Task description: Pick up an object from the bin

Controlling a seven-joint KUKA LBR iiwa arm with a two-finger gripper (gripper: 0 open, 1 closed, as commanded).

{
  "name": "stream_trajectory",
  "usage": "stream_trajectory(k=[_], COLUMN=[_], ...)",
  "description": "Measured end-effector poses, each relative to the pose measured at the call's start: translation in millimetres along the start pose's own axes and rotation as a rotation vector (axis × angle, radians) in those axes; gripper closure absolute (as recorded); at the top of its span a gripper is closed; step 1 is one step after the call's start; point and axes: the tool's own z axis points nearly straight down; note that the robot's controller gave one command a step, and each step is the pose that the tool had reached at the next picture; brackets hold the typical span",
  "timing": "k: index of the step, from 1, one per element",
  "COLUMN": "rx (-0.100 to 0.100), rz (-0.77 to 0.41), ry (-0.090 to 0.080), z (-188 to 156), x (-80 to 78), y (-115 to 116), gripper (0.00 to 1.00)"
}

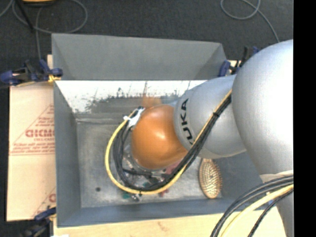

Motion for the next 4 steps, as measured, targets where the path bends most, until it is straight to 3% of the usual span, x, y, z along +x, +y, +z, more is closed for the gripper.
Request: stream_trajectory(k=[1, 2, 4], rx=[0.0, -0.003, -0.001], rz=[0.001, 0.024, -0.009], ry=[0.0, 0.012, 0.007], z=[0, -35, -168], x=[0.0, 1.5, 3.6], y=[0, 0, -5], gripper=[1.0, 1.0, 1.0])
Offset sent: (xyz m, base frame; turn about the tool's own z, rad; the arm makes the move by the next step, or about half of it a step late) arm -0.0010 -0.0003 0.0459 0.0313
